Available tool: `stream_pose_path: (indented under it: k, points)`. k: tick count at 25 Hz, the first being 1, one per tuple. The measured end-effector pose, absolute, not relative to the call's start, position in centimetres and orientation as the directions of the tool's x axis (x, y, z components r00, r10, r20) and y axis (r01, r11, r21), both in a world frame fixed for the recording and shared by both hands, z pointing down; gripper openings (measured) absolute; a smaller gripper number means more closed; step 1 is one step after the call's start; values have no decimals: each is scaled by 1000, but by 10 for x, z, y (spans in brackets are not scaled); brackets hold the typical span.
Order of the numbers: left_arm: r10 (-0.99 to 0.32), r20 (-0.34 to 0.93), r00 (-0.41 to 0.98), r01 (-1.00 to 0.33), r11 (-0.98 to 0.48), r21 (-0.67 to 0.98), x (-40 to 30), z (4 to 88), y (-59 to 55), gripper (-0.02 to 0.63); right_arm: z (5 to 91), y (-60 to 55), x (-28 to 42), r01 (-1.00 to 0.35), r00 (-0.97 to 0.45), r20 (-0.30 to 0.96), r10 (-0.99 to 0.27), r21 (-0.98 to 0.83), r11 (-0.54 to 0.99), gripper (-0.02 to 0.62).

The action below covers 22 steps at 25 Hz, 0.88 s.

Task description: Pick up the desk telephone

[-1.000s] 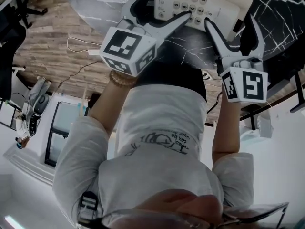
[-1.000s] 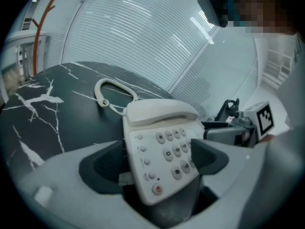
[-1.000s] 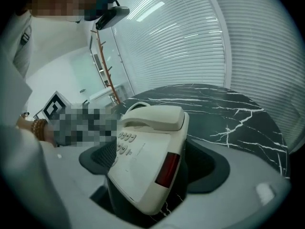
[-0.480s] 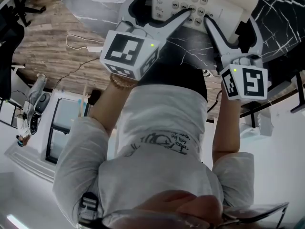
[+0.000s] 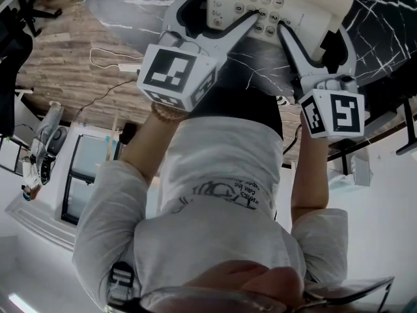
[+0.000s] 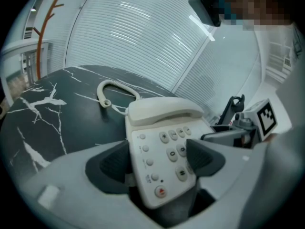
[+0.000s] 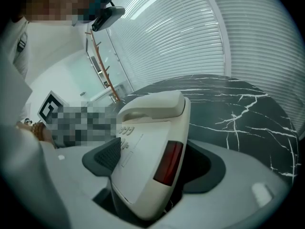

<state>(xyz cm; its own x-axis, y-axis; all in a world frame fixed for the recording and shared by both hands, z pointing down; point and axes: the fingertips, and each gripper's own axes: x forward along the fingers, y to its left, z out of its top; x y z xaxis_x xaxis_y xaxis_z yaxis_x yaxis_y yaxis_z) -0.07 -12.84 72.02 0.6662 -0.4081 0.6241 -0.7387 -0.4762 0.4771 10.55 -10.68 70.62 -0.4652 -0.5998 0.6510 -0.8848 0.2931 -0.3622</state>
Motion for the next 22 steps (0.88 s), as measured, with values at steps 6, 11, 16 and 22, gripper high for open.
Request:
stream_pose_path:
  k: [6,11,16,22]
  points:
    - [-409,640,650,-746,-503,437,1,713,-128,379,702,-105,106,-896,-442,662,-605,-359,262,396]
    - [-408,639,652,-743,-511,432,4,701,-130,379,691,-105,109,-900,-433,664,-610,-360,246,393]
    - [-428,630,649,-744,-532,405,9,675,-134,379,665,-108,113,-909,-415,658,-629,-338,245,393]
    - [-449,615,648,-742,-557,374,12,628,-138,379,621,-111,116,-909,-410,631,-658,-339,242,393]
